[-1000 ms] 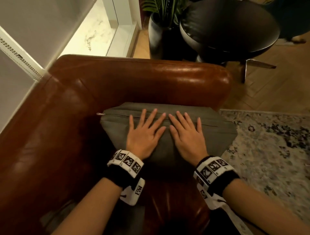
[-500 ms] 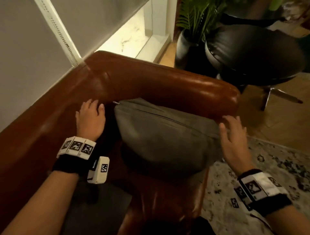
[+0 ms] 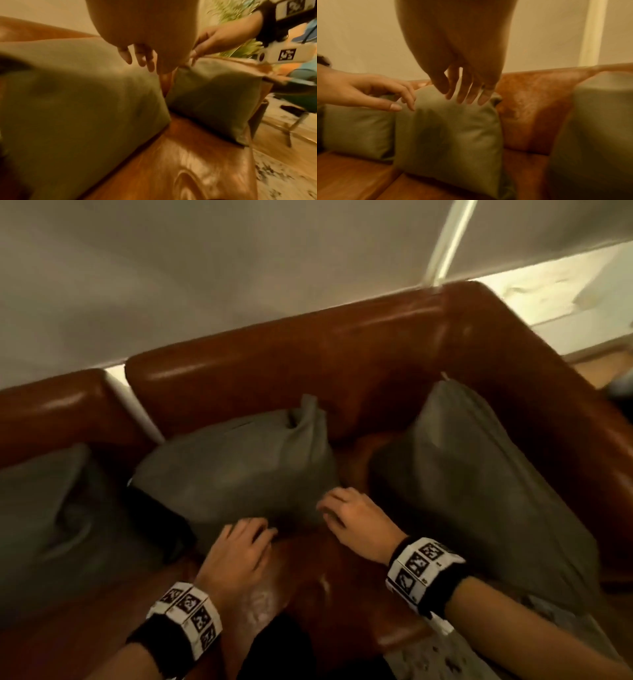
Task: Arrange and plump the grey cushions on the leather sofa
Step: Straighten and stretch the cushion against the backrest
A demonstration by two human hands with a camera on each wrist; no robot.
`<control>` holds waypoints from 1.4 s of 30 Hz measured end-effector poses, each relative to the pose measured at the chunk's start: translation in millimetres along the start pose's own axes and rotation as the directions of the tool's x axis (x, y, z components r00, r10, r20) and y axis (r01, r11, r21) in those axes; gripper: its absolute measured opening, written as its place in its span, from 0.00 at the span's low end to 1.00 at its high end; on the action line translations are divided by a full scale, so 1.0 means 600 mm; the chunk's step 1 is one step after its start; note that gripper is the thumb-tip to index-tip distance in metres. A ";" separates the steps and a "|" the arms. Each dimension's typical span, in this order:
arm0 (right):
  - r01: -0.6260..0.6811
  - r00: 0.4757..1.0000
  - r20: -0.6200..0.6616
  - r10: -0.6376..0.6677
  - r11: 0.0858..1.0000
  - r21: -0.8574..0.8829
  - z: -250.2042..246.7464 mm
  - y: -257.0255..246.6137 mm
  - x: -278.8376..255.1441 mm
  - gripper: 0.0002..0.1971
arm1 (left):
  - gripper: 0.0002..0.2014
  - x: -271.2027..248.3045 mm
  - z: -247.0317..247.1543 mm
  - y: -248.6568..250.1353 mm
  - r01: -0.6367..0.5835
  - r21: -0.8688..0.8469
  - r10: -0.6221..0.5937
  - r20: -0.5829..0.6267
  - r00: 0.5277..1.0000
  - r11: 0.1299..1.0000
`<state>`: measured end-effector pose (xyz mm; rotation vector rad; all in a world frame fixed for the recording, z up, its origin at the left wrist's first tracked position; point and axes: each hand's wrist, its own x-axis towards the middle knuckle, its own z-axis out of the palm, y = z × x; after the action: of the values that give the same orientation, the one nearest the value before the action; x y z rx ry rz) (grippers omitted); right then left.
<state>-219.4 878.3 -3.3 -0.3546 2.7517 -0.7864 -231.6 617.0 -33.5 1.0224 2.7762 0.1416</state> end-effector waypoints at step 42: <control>-0.663 0.741 0.049 0.670 0.718 0.214 0.114 0.056 0.247 0.63 | 0.27 0.076 0.117 -0.259 0.552 -0.829 -0.818 0.378 0.433 -0.091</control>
<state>-342.7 828.6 -103.9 0.6811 2.4770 -0.8588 -350.2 530.9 -131.9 -0.8876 2.2510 1.4984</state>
